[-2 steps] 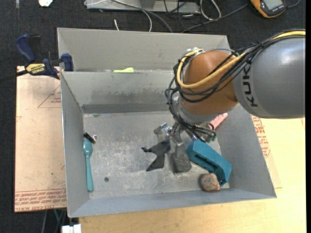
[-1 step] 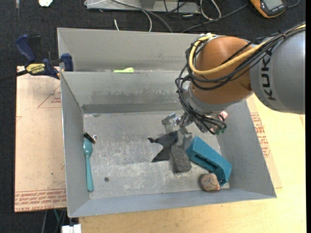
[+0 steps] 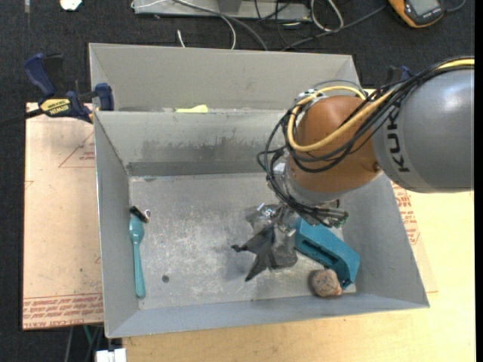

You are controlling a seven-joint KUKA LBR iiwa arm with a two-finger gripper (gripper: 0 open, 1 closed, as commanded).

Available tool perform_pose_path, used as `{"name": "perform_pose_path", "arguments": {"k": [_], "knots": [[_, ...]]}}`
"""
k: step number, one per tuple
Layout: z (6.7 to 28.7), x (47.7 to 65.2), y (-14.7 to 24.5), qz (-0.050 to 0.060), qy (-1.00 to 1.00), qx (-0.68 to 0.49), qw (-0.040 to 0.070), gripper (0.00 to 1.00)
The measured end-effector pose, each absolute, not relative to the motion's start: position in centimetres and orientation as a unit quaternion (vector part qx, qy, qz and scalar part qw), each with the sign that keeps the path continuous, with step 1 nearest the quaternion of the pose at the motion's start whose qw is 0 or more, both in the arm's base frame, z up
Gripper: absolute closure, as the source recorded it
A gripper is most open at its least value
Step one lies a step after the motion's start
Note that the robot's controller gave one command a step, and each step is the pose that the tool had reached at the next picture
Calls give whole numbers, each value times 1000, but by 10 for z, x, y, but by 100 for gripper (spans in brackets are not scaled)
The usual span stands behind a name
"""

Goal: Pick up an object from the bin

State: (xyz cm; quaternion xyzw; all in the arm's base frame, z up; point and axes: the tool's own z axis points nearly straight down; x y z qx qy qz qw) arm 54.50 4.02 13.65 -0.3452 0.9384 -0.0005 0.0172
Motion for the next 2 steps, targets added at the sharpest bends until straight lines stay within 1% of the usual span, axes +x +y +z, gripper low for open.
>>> {"name": "perform_pose_path", "arguments": {"k": [1,2], "knots": [[167,544,37,1,925,-380,13,100],[244,542,41,1,911,-411,12,100]]}}
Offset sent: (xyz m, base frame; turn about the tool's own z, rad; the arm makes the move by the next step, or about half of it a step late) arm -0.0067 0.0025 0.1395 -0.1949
